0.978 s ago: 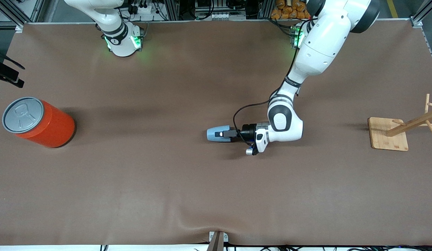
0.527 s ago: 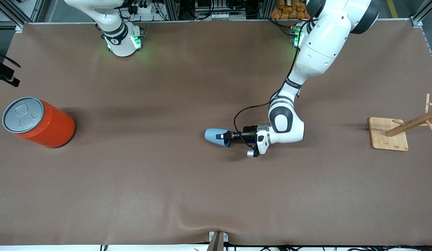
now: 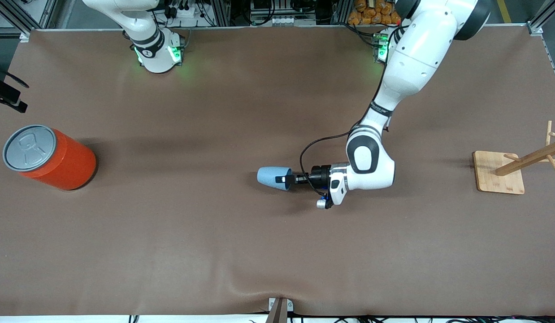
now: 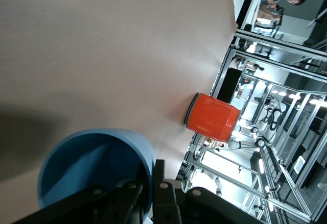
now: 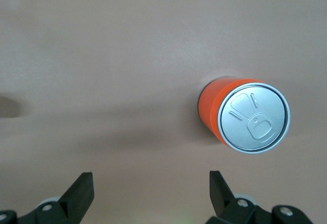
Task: Flip cup
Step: 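Lift and rotate the blue cup upright with the left gripper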
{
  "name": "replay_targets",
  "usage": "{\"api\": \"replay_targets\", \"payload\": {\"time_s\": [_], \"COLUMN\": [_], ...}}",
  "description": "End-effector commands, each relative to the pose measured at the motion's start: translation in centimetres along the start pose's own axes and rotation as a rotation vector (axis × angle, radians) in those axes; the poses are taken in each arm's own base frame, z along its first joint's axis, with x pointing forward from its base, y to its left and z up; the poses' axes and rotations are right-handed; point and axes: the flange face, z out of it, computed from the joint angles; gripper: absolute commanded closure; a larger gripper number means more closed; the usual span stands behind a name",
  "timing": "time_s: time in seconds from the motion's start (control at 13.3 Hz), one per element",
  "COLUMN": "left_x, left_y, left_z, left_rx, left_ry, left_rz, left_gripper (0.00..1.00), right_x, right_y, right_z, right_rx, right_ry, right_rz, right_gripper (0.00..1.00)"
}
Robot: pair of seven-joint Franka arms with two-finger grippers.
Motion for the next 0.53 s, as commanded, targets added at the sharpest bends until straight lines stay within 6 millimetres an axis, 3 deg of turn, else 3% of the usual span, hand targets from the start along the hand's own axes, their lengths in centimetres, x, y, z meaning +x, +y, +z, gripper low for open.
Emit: {"api": "replay_targets", "payload": {"time_s": [0.0, 0.23, 0.45], "left_x": [-0.6, -1.3, -2.0], "left_y": [5.5, 9.9, 12.0], "left_z": [-3.4, -8.0, -12.5], "left_rx": [0.143, 0.342, 0.621], "left_ry": [0.005, 0.046, 0.072], "left_rz": [0.031, 0.090, 0.206], "left_gripper": [1.00, 1.00, 1.00], "right_x": [0.1, 0.0, 0.1], "right_y": [0.0, -0.4, -0.4], "right_z": [0.1, -0.1, 0.0], "right_rx": [0.009, 0.009, 0.009], "right_ry": [-0.001, 0.002, 0.002], "right_rz": [0.007, 0.001, 0.001], "right_gripper": [0.00, 0.00, 0.00]}}
